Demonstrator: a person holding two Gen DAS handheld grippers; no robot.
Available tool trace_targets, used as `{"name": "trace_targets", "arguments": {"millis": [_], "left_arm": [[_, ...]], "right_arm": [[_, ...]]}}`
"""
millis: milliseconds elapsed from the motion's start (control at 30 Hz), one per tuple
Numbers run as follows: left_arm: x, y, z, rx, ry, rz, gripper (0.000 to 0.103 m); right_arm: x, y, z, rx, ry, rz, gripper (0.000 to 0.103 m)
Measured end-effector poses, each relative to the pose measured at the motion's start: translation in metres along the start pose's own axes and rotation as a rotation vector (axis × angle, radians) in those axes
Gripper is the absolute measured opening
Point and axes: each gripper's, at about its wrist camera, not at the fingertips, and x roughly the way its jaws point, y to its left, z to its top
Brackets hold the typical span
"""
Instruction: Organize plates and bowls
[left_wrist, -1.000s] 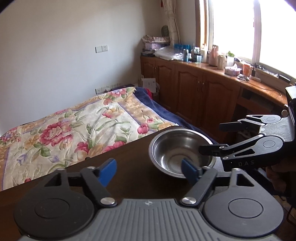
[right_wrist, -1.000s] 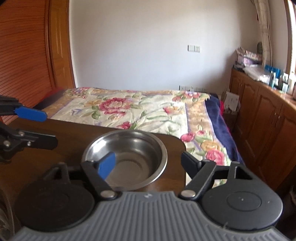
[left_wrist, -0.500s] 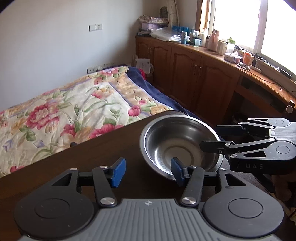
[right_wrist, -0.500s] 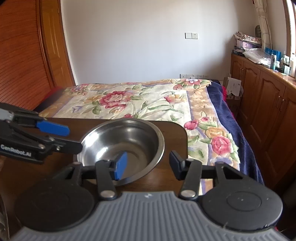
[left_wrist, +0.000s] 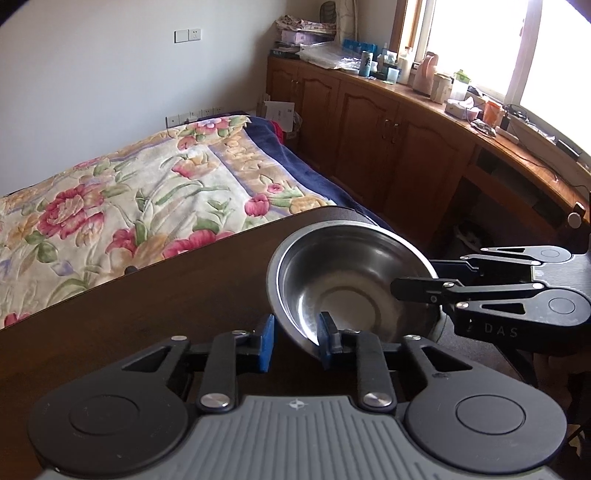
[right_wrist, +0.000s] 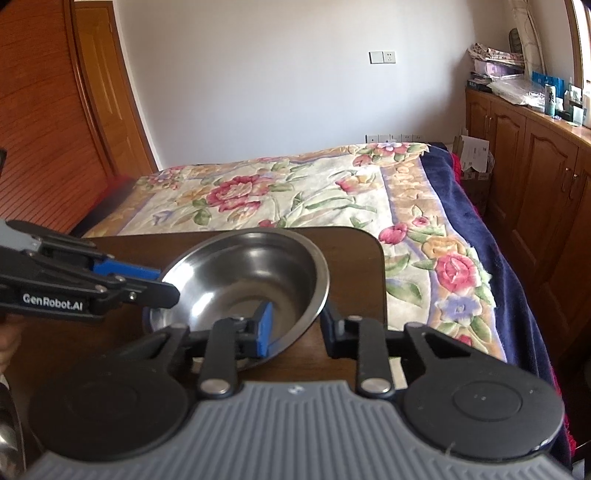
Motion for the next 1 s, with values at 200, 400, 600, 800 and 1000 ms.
{"name": "trace_targets", "arguments": {"millis": [200,400,600,800,1000], "left_arm": [[-0.008,-0.004,-0.003,0.019,-0.006,0.014,0.051],[-0.020,-0.001,-0.004,0.012,-0.011,-0.006,0.048],[-0.042,-0.009,-0.002,0.017,-0.037,-0.068,0.031],[-0.040,-0.002,-0.005,0.009,-0.030,-0.020,0.031],[-0.041,0.015,-0.008,-0.006,-0.043,0.031,0.077]], "right_arm": [[-0.003,0.001,-0.003,0.024,-0.001,0.005,0.025],[-0.009,0.002,-0.002,0.044,-0.025,-0.003,0.020],[-0.021,0.018,0.004,0.024,-0.041,0.003,0.010],[-0.010,0.020,0.008,0.036,-0.019,-0.019,0.009],[-0.007,0.015,0.007,0.051,-0.005,-0.022,0.010]]}}
